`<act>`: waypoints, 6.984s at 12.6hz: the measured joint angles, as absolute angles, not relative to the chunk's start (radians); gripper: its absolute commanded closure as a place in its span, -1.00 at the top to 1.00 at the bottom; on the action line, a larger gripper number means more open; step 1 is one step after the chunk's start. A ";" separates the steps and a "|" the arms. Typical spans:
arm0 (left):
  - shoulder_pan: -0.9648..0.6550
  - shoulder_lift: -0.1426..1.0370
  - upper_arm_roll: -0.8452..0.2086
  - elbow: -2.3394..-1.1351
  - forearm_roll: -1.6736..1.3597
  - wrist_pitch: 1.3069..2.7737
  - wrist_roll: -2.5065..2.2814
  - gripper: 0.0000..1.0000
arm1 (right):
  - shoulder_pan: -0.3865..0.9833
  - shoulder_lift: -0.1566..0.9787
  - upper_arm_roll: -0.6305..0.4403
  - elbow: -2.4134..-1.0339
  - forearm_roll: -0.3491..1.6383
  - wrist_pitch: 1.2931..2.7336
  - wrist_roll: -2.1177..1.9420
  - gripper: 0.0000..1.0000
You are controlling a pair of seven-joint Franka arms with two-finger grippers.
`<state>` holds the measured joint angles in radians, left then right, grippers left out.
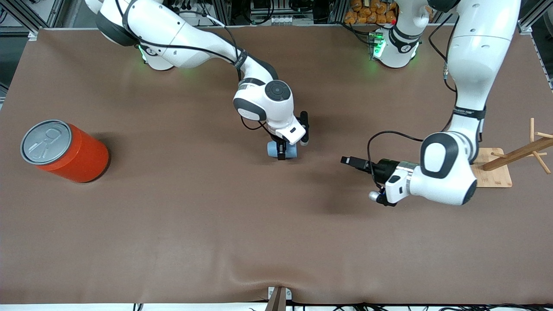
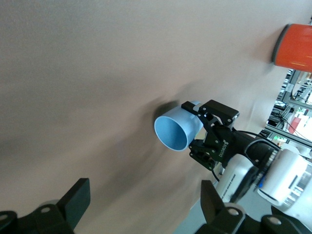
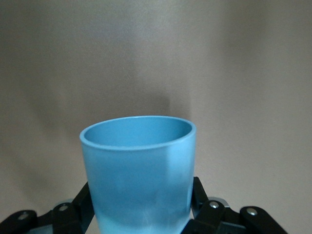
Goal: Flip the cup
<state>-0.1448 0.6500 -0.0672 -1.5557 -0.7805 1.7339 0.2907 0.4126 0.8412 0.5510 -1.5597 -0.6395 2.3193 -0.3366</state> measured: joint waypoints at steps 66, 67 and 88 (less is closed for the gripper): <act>-0.435 0.591 0.288 -1.676 0.014 2.359 -0.477 -1.00 | 0.031 0.030 -0.116 -1.529 0.058 1.596 0.325 1.00; -0.425 0.619 0.289 -1.674 0.016 2.384 -0.477 -1.00 | 0.039 0.036 -0.115 -1.522 0.060 1.610 0.323 1.00; -0.318 -0.010 0.273 -1.707 0.035 1.772 -0.060 1.00 | 0.058 0.040 -0.131 -1.420 0.032 1.398 0.036 1.00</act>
